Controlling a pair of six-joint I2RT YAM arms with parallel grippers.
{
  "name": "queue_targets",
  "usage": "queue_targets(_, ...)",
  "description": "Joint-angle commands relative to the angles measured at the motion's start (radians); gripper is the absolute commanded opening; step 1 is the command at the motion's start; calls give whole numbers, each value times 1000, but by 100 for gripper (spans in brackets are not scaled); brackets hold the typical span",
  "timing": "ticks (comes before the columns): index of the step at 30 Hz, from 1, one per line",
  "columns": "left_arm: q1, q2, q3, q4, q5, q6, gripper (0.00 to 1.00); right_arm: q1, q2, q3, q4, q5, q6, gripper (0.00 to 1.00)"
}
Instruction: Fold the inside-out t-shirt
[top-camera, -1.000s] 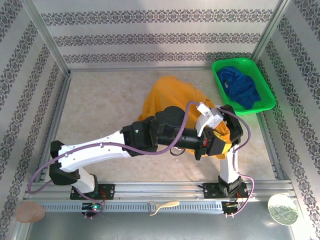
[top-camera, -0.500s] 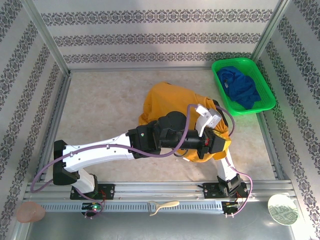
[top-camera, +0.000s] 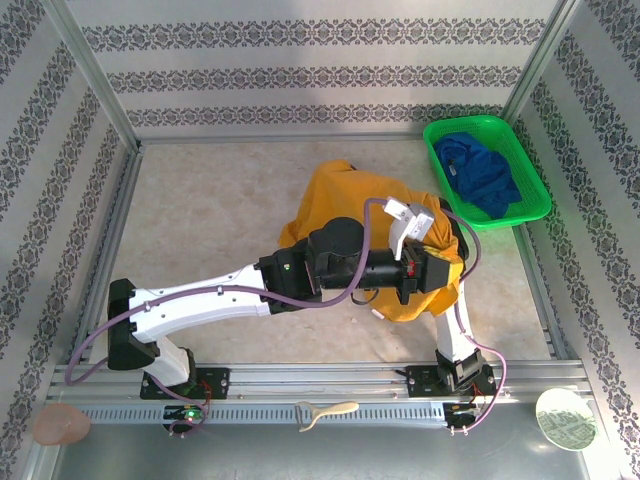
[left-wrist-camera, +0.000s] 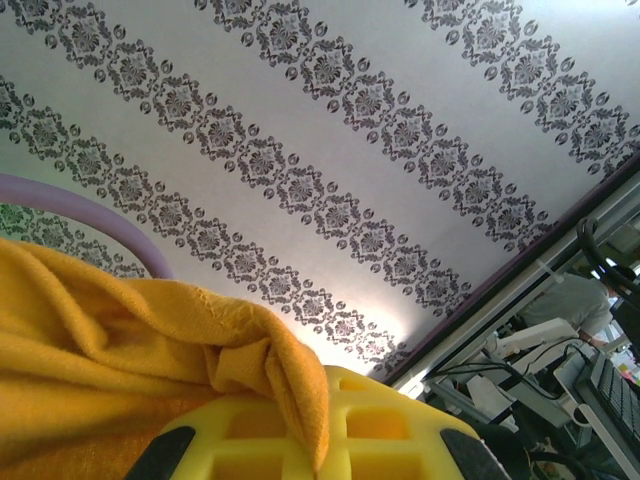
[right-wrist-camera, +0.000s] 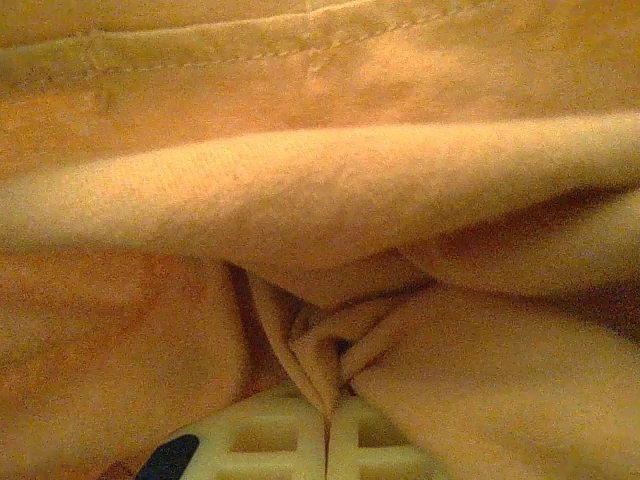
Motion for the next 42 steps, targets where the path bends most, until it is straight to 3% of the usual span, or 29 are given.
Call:
queue_targets(1, 14, -10, -7, 84, 24, -26, 0, -8, 15, -86, 201, -153, -75, 0)
queue_targets(4, 20, 4, -1, 90, 46, -32, 0, -1, -43, -78, 372, -276, -167, 0)
queue_targets(9, 21, 32, 30, 95, 97, -27, 0, 13, -166, -96, 703, -605, -293, 0)
queue_targets(15, 21, 94, 81, 113, 153, -39, 0, 5, -191, -224, 1232, -923, -104, 0)
queue_targets(18, 22, 117, 91, 125, 162, -53, 0, 0, -153, -287, 1433, -935, 13, 0)
queue_targets(23, 65, 72, 34, 111, 67, -47, 0, -9, -157, -364, 1266, -787, -7, 0)
queue_targets(27, 273, -65, -174, 200, -11, -177, 0, -4, -188, -431, 1130, -716, -60, 0)
queue_targets(32, 665, -173, -417, 303, 32, -405, 0, 36, -246, -502, 994, -672, -135, 0)
queue_targets(38, 964, -99, -529, 257, 84, -431, 0, 84, -363, -581, 866, -638, -213, 0)
queue_targets(42, 1102, 24, -549, 297, 154, -451, 0, 81, -464, -618, 795, -638, -239, 0)
